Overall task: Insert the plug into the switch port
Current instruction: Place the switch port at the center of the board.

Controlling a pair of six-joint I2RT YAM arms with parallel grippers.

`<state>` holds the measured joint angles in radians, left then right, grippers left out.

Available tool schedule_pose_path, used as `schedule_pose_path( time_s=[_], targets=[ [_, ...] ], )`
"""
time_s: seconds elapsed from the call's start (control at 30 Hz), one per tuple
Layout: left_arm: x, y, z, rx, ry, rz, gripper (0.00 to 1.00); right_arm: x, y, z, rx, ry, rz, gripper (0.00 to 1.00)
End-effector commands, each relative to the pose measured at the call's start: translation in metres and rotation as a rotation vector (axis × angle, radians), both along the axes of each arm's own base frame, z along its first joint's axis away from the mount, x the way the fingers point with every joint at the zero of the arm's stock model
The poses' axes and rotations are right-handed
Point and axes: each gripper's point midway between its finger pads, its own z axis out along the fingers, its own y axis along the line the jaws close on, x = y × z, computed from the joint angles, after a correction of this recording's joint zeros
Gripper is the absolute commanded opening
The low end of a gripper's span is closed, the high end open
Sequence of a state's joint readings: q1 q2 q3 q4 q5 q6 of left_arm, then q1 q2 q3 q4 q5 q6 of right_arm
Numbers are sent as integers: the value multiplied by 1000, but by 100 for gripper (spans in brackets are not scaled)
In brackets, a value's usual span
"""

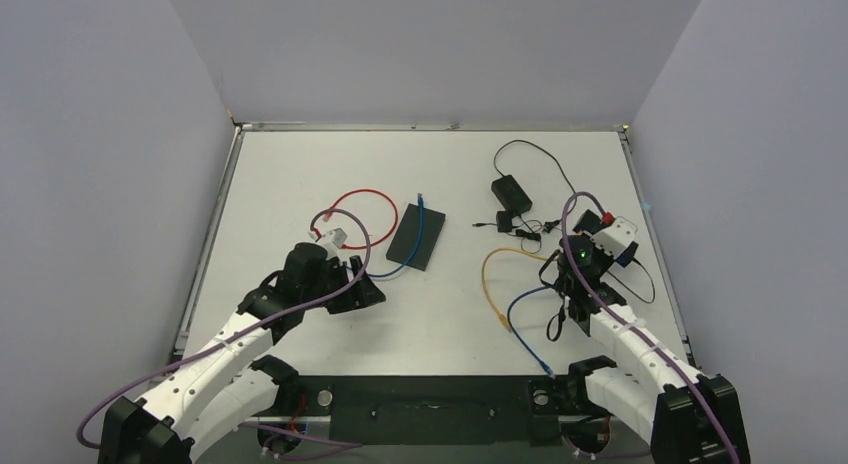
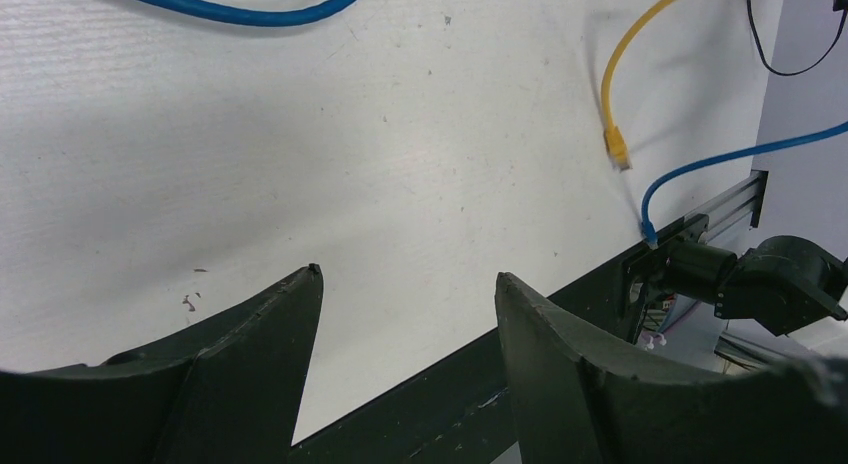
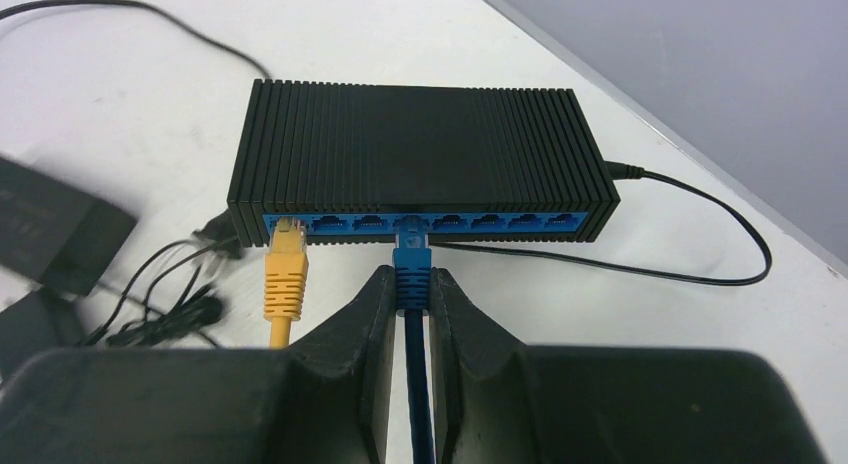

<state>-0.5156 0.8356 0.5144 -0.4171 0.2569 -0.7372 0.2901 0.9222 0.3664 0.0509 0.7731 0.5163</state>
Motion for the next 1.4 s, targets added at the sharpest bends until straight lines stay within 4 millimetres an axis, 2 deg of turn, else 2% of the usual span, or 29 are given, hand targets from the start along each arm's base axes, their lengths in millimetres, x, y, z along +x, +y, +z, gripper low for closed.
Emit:
schedule_pose_path(
  time_s=[0.0, 0.23, 0.37, 0.5, 0.73, 0.87, 0.93, 1.0, 1.13, 1.27, 1.37],
  targets=[
    [3, -5, 10, -41, -46, -26, 62, 25, -19, 29, 105, -140, -122, 0],
    [1, -7, 8, -46, -47, -46, 62, 49, -47, 8, 182, -32, -222, 0],
    [0, -9, 7, -55, -44, -53, 62, 54, -60, -15, 259, 59, -285, 0],
    [0, -9, 7, -58, -46, -58, 62, 61, -61, -41, 367, 118, -271, 0],
    [0, -11, 7, -61, -45, -69, 62, 72, -51, -64, 460, 138, -228, 0],
    [0, -11, 6, -60, -43, -73, 62, 73, -44, -81, 492, 186, -211, 9],
    [0, -11, 6, -60, -42, -76, 62, 74, -41, -84, 506, 189, -197, 18],
    [0, -11, 5, -60, -42, -76, 62, 73, -39, -83, 511, 179, -186, 32],
    [0, -12, 5, -62, -40, -85, 62, 70, -41, -74, 495, 161, -180, 49],
    [1, -14, 7, -67, -43, -91, 62, 63, -43, -57, 463, 146, -179, 55],
    [1, -15, 8, -71, -48, -95, 62, 60, -45, -32, 425, 107, -174, 58]
  ],
)
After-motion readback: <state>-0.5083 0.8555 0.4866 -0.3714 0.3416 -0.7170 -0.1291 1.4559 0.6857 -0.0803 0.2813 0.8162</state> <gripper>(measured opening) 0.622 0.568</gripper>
